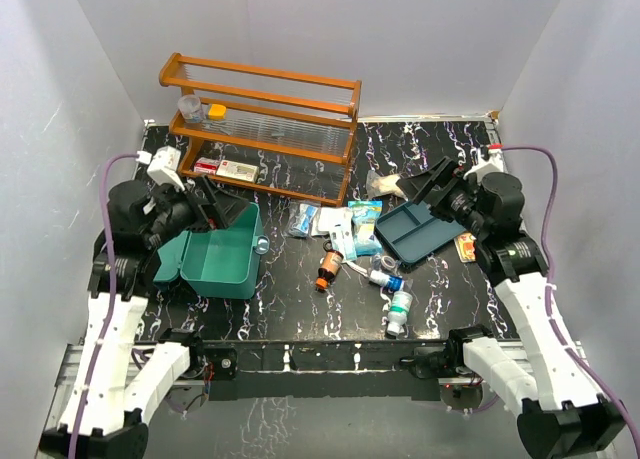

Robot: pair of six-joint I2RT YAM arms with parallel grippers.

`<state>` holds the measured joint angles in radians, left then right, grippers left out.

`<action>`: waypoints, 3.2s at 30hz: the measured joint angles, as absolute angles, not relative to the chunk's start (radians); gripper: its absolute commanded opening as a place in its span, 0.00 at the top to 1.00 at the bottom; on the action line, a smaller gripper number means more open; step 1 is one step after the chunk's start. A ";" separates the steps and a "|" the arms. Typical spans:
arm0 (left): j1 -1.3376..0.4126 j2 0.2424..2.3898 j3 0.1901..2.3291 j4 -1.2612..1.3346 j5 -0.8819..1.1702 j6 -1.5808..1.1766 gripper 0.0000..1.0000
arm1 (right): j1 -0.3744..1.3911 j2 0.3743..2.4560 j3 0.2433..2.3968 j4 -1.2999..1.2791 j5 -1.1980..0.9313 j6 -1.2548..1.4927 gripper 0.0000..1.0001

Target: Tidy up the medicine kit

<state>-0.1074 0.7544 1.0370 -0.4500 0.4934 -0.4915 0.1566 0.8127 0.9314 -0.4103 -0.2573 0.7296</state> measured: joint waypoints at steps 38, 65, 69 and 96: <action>-0.297 1.505 1.093 -0.418 0.240 -0.407 0.44 | 0.156 1.121 0.765 -0.121 -0.398 0.796 0.29; -0.570 1.589 1.135 -0.399 0.061 -0.059 0.69 | 0.156 1.159 0.722 -0.101 -0.384 0.803 0.32; -0.583 1.581 1.117 -0.386 0.070 -0.003 0.70 | 0.156 1.159 0.721 -0.102 -0.383 0.803 0.33; -0.702 1.506 1.037 -0.364 0.143 0.162 0.27 | 0.198 1.168 0.807 -0.553 -0.140 0.656 0.35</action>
<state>-0.7025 1.5059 1.0367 -0.3641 0.1429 0.1616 0.1978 1.1683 0.8066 -0.5533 -0.1398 0.6556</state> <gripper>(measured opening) 0.685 0.654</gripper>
